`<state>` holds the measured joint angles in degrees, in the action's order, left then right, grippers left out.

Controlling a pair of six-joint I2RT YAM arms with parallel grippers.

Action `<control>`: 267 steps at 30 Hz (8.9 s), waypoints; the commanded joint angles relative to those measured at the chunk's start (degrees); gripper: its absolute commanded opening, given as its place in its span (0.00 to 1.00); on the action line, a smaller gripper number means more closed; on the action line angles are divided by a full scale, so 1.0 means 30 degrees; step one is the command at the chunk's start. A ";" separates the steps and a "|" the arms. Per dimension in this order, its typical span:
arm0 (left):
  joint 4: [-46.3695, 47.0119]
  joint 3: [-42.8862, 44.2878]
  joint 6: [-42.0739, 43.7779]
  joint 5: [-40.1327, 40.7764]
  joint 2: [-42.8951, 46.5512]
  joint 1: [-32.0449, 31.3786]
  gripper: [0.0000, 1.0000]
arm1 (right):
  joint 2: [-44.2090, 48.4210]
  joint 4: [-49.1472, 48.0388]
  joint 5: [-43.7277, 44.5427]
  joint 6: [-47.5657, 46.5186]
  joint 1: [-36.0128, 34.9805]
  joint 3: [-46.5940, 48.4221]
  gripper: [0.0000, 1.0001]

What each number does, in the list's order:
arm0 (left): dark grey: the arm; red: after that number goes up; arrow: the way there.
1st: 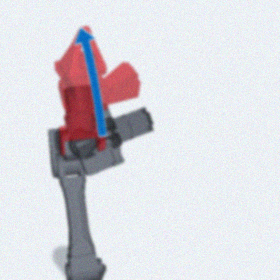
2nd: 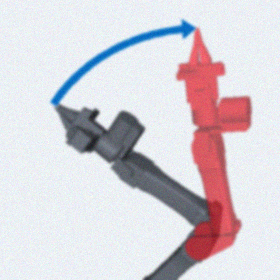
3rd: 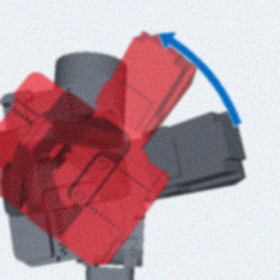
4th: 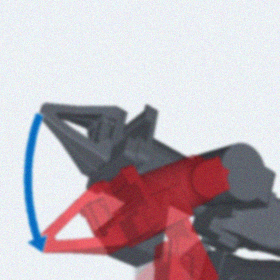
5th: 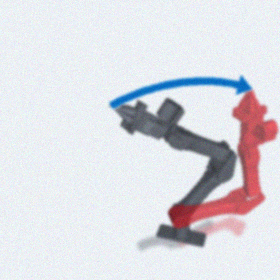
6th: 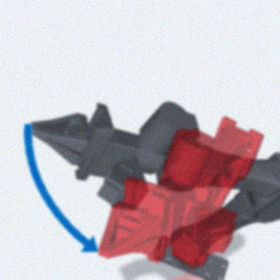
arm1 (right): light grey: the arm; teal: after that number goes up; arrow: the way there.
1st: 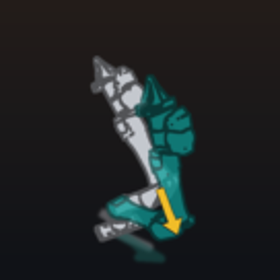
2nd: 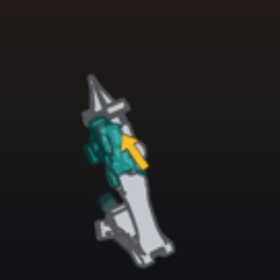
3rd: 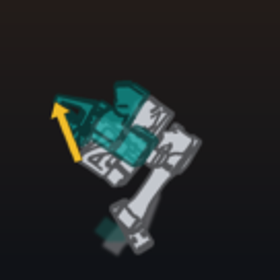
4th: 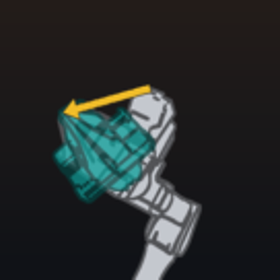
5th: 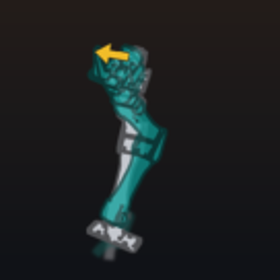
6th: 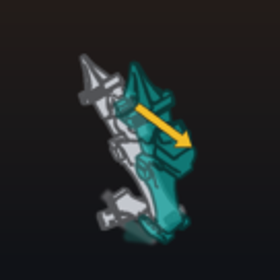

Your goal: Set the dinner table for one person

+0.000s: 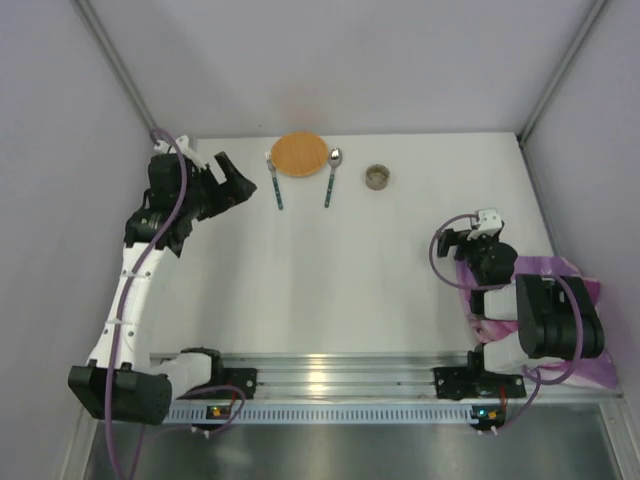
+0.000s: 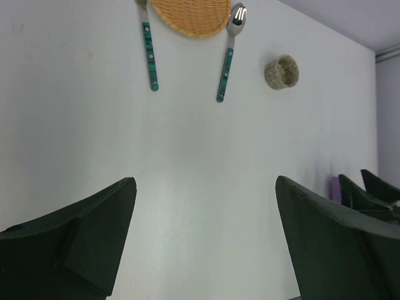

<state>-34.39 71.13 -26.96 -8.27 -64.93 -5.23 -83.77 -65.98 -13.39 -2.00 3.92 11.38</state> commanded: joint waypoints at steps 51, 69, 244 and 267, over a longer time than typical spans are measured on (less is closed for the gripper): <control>0.0273 -0.3086 -0.5954 -0.5007 0.1661 -0.1712 0.98 | -0.7526 3.7695 0.8594 0.9485 -0.2128 1.9762 0.15; -0.5146 0.0368 -0.4786 0.4802 0.3184 -0.1712 0.99 | -0.7557 3.9776 0.3767 1.0805 -1.8879 2.6001 0.00; -0.4119 2.0848 0.2336 0.7797 -2.9247 -0.7015 0.03 | 0.0001 3.6582 0.4961 1.1068 -0.5468 1.6161 0.59; -0.1896 0.8925 0.2338 0.5539 -1.2763 -0.7542 0.00 | 0.1760 3.7021 0.4902 1.0042 -0.5468 1.7799 0.82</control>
<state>-40.95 109.67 -19.33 6.94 -113.49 -28.03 -81.03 44.53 1.39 29.15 -12.25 62.06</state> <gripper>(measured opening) 0.075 0.809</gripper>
